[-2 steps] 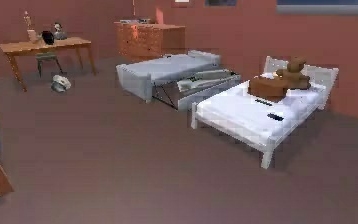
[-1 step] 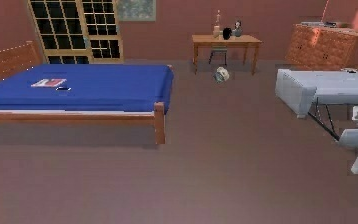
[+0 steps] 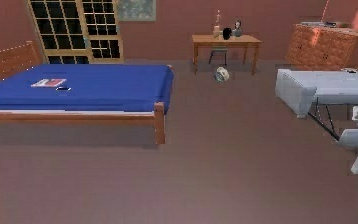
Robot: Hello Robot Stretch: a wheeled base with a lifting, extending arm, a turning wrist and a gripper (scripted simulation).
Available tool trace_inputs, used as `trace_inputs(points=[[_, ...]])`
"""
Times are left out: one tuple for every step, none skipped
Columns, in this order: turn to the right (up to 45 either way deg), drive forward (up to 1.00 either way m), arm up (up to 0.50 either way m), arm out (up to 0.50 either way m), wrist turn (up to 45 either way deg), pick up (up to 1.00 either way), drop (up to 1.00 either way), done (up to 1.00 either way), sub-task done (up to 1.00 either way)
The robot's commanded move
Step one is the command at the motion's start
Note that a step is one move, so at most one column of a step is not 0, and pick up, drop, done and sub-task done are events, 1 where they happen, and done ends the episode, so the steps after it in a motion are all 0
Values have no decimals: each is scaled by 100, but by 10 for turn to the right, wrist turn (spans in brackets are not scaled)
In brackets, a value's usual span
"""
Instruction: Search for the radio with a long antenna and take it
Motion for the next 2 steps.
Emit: trace_inputs(points=[[0, 30, 0, 0, 0, 0, 0, 0, 0], [-450, 0, 0, 0, 0, 0, 0, 0, 0]])
